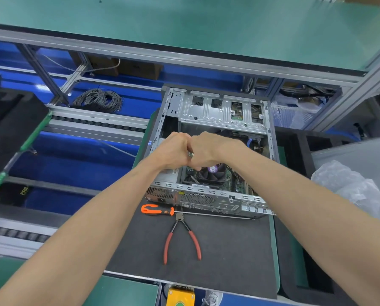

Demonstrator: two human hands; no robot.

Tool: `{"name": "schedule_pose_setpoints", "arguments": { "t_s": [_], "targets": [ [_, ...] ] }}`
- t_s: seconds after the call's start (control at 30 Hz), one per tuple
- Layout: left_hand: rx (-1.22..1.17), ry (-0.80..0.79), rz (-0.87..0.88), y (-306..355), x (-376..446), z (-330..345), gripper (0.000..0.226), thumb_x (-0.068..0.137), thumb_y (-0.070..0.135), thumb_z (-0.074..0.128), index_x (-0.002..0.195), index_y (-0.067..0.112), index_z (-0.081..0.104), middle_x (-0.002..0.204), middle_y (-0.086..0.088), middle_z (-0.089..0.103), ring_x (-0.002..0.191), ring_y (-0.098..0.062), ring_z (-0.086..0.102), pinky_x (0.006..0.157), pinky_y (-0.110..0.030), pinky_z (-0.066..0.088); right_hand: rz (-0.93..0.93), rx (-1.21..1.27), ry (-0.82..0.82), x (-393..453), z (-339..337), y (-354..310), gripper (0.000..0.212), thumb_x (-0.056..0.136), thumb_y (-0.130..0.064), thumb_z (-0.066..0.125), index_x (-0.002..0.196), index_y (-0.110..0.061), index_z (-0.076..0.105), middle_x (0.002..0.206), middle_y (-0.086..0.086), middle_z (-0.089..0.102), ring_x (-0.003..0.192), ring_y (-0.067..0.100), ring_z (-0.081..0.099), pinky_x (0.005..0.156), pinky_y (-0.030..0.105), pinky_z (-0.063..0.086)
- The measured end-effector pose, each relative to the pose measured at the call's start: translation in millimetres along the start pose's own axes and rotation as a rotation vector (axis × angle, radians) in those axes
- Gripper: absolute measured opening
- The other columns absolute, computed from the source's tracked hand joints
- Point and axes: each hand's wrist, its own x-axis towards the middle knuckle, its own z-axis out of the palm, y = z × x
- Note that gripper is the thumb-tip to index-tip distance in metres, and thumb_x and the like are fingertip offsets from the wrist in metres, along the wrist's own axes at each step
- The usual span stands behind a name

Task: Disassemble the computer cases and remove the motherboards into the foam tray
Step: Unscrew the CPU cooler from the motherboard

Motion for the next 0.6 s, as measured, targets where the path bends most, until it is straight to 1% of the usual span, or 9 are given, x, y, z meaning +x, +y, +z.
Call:
{"name": "schedule_pose_setpoints", "arguments": {
  "t_s": [0.1,0.17,0.2,0.27,0.3,0.37,0.47,0.53,0.6],
  "targets": [
    [-0.041,0.055,-0.002,-1,-2,-1,0.048,0.062,0.001,0.084,0.058,0.041,0.058,0.065,0.03,0.062,0.065,0.006,0.057,0.065,-0.008,0.037,-0.104,-0.164,0.031,0,-4,3,0.016,0.089,-0.021,0.057,0.085,-0.01,0.046,0.074,0.002,0.049,0.06,0.016,0.052,0.054,0.029,0.042],
    [-0.063,0.1,0.009,-2,-3,-2,0.034,0.068,-0.008,0.074,0.068,0.025,0.067,0.067,0.017,0.066,0.067,-0.004,0.058,0.072,-0.023,0.045,-0.115,-0.23,-0.016,0,-10,1,0.013,0.086,-0.011,0.052,0.075,-0.011,0.045,0.071,0.003,0.05,0.056,0.016,0.049,0.048,0.027,0.038],
    [-0.096,0.125,0.018,-3,-3,-3,0.029,0.071,-0.014,0.066,0.08,0.013,0.073,0.077,0.01,0.072,0.075,-0.009,0.063,0.075,-0.028,0.05,-0.097,-0.243,-0.059,1,-11,-1,0.013,0.085,-0.01,0.051,0.073,-0.012,0.047,0.07,0.003,0.051,0.054,0.016,0.048,0.045,0.025,0.037],
    [-0.151,0.192,-0.003,-4,-2,-2,0.047,0.075,-0.021,0.054,0.106,0.007,0.076,0.101,0.0,0.076,0.09,0.006,0.065,0.082,-0.014,0.05,-0.015,-0.215,-0.199,4,-13,-5,0.016,0.09,-0.013,0.05,0.074,-0.01,0.051,0.069,0.004,0.056,0.052,0.016,0.05,0.041,0.023,0.038],
    [-0.15,0.225,-0.014,-3,-2,-2,0.052,0.076,-0.022,0.05,0.111,0.008,0.075,0.107,0.0,0.075,0.09,0.015,0.062,0.08,-0.004,0.044,0.039,-0.172,-0.278,6,-12,-7,0.02,0.093,-0.014,0.049,0.074,-0.009,0.052,0.069,0.006,0.059,0.052,0.017,0.052,0.044,0.024,0.041],
    [-0.137,0.269,-0.024,-2,-1,0,0.056,0.076,-0.021,0.047,0.115,0.009,0.074,0.111,0.0,0.073,0.085,0.023,0.056,0.074,0.002,0.038,0.098,-0.106,-0.373,9,-10,-7,0.027,0.097,-0.016,0.046,0.072,-0.009,0.053,0.072,0.01,0.062,0.054,0.019,0.051,0.048,0.027,0.042],
    [-0.192,0.314,-0.07,-4,1,-1,0.057,0.076,-0.021,0.045,0.116,0.009,0.074,0.113,-0.001,0.073,0.096,0.011,0.061,0.08,0.0,0.042,-0.02,-0.304,-0.223,11,-3,-7,0.017,0.09,-0.016,0.048,0.074,-0.012,0.049,0.076,0.005,0.057,0.059,0.018,0.049,0.051,0.029,0.04],
    [-0.208,0.345,-0.11,-6,1,0,0.06,0.074,-0.021,0.044,0.116,0.009,0.073,0.115,-0.001,0.073,0.108,-0.001,0.063,0.094,-0.012,0.047,-0.226,-0.588,-0.027,9,5,-6,0.014,0.082,-0.018,0.055,0.074,-0.014,0.043,0.07,-0.001,0.042,0.058,0.018,0.042,0.054,0.032,0.037],
    [-0.164,0.37,-0.121,-7,1,2,0.059,0.075,-0.02,0.043,0.116,0.01,0.073,0.116,-0.002,0.073,0.113,-0.01,0.063,0.101,-0.021,0.047,-0.38,-0.759,0.052,7,11,-3,0.021,0.079,-0.02,0.06,0.076,-0.019,0.039,0.066,-0.002,0.036,0.059,0.021,0.042,0.056,0.034,0.036]
  ]
}}
